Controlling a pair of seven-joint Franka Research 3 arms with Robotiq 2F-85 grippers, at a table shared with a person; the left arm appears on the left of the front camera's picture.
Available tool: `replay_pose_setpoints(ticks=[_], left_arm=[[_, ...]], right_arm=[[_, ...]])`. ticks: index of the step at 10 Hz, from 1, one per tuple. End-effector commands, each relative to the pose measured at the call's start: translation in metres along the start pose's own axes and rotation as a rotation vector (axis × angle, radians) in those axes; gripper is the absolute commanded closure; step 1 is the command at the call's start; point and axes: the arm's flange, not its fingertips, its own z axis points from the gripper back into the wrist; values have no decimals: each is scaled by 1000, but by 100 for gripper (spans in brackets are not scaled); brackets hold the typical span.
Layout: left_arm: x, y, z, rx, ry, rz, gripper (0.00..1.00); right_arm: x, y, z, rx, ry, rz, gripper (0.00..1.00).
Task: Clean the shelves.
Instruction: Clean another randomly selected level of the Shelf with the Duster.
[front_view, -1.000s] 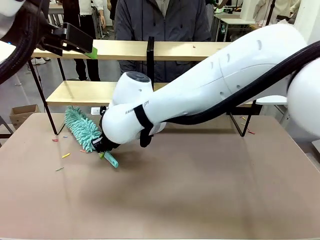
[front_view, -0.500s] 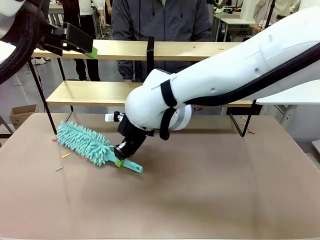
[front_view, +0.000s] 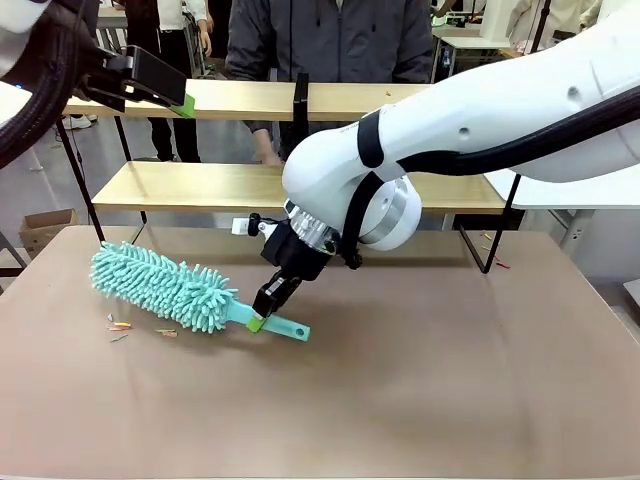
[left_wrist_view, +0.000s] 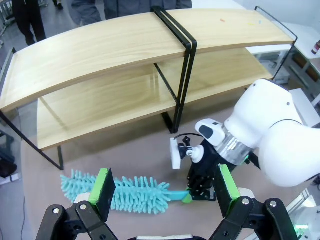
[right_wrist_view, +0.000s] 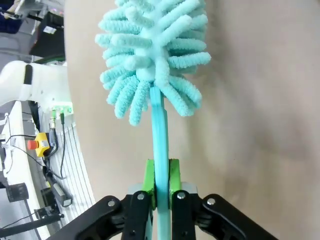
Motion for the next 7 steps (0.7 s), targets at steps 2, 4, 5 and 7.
replay_pose_setpoints(ticks=[2, 4, 5, 7], left_arm=[[1, 1, 2, 6, -2, -9, 0], [1, 1, 2, 6, -2, -9, 0], [1, 1, 2, 6, -2, -9, 0], [1, 1, 2, 6, -2, -9, 0]], right_arm=[[-47, 45, 38, 28, -56, 152, 88], [-98, 81, 65, 37, -18, 94, 88], [-125, 97, 69, 41, 26, 25, 88], [-165, 142, 55, -13, 24, -19, 88]])
